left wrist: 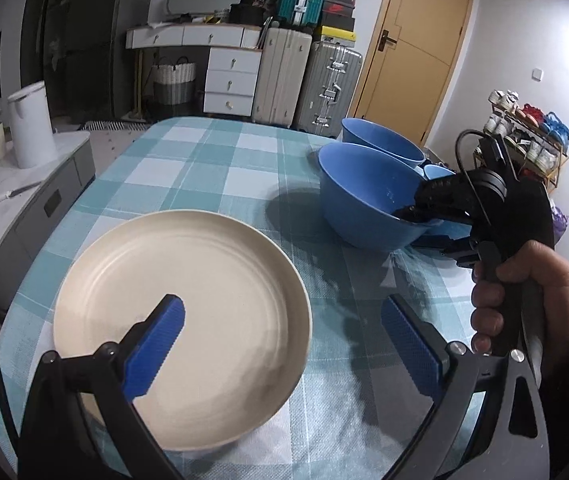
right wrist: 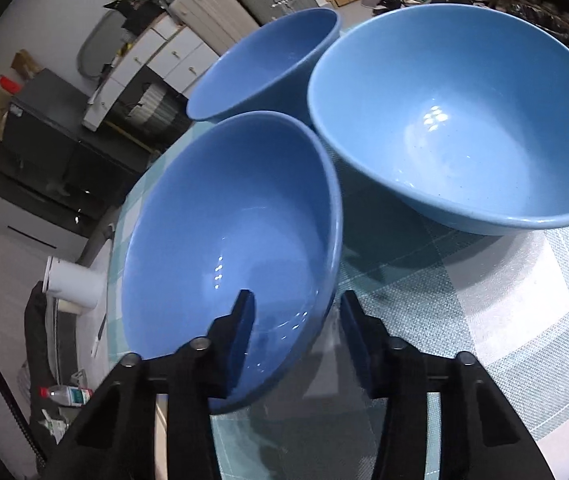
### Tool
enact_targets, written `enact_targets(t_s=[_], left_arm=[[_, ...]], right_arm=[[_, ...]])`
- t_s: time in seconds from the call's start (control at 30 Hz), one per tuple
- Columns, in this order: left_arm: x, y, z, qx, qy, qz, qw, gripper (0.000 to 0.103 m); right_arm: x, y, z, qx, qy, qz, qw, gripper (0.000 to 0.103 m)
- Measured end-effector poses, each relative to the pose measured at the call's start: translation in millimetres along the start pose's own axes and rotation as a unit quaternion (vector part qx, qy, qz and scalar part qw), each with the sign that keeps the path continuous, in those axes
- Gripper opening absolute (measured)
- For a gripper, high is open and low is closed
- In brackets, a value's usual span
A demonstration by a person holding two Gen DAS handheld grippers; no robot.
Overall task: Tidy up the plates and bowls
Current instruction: 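Close the right tool on the rim of a blue bowl, then lift the blue bowl with the right tool and carry it toward the plates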
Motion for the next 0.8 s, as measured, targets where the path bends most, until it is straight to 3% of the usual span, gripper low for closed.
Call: enact_targets(t_s=[0.07, 0.2, 0.4, 0.8], left_arm=[[3, -2, -3, 0.007, 0.006, 0.008, 0.9999, 0.100], [8, -5, -6, 0.015, 0.011, 0.019, 0.9996, 0.100], [19, -7, -22, 0.056, 0.039, 0.045, 0.9967, 0.100], [21, -10, -26, 0.073, 0.055, 0.064, 0.9938, 0.099]], right_arm=[[-1, -3, -2, -0.001, 0.004, -0.004, 1.000, 0.034], [-4, -6, -1, 0.001, 0.008, -0.011, 1.000, 0.028], [-12, -3, 6, 0.006, 0.001, -0.021, 1.000, 0.027], [-17, 13, 25, 0.016, -0.013, -0.020, 1.000, 0.024]])
Point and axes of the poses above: each gripper's, at about its wrist camera, not at the fingertips, and z roughly against the way its jaws point, x to its left, y to its underside, the point moved 4 cm from there along -z, roughly the way its jaws point, and after that the axes turned 12 degrees about -z, right-handed, at the moved point
